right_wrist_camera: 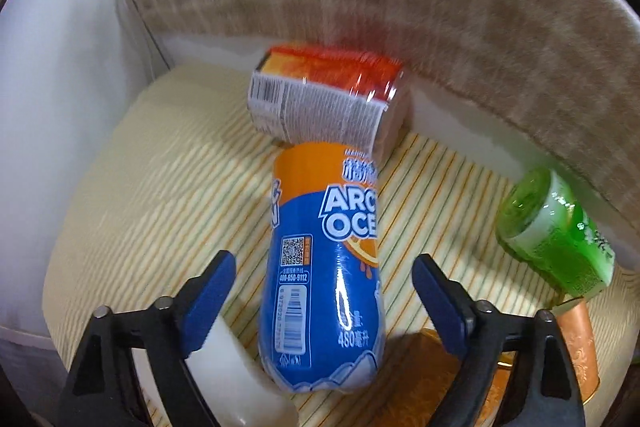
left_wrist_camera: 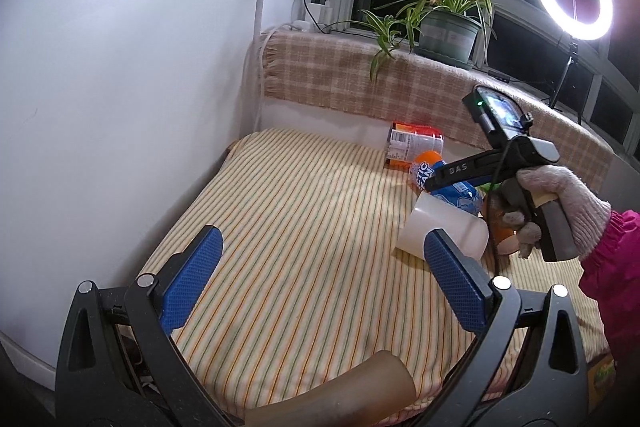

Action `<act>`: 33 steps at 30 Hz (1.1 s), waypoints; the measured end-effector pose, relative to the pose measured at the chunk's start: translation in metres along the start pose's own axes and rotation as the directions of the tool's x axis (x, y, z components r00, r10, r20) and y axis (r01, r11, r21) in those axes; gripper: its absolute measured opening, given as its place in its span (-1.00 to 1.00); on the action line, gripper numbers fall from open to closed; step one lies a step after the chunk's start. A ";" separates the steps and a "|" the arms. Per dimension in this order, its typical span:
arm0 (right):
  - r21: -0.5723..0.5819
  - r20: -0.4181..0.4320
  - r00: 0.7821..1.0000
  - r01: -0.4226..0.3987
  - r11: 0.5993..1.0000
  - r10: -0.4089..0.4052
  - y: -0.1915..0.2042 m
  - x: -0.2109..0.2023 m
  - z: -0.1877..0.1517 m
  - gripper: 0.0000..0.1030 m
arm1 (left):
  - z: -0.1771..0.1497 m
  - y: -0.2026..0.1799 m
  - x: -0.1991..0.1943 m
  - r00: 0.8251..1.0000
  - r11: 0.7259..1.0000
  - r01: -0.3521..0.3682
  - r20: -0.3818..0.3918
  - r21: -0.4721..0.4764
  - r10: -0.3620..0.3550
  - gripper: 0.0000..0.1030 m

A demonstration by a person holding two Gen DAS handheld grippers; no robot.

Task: Flip cup upright
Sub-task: 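Reach the right gripper to the lying blue-orange soda bottle and grasp it, then lift the soda bottle with the right gripper and rotate it upright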

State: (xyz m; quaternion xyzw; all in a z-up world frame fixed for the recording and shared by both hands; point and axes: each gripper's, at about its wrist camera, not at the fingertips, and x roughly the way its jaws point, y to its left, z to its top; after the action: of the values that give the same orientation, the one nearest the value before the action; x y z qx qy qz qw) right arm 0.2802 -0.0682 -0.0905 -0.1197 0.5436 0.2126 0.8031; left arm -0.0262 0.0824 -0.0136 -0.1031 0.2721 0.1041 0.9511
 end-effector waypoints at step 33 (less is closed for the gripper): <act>0.075 0.291 0.953 -0.115 0.991 0.089 -0.024 -0.120 -0.060 0.24 | 0.001 -0.020 -0.006 0.998 0.998 0.056 0.007 0.018 -0.056 0.99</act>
State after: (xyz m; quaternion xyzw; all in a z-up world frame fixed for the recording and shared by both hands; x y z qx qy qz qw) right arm 0.2040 -0.1406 -0.0032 -0.0229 0.4359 0.2440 0.8660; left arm -0.0258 0.0623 -0.0070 -0.1017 0.2667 0.0753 0.9554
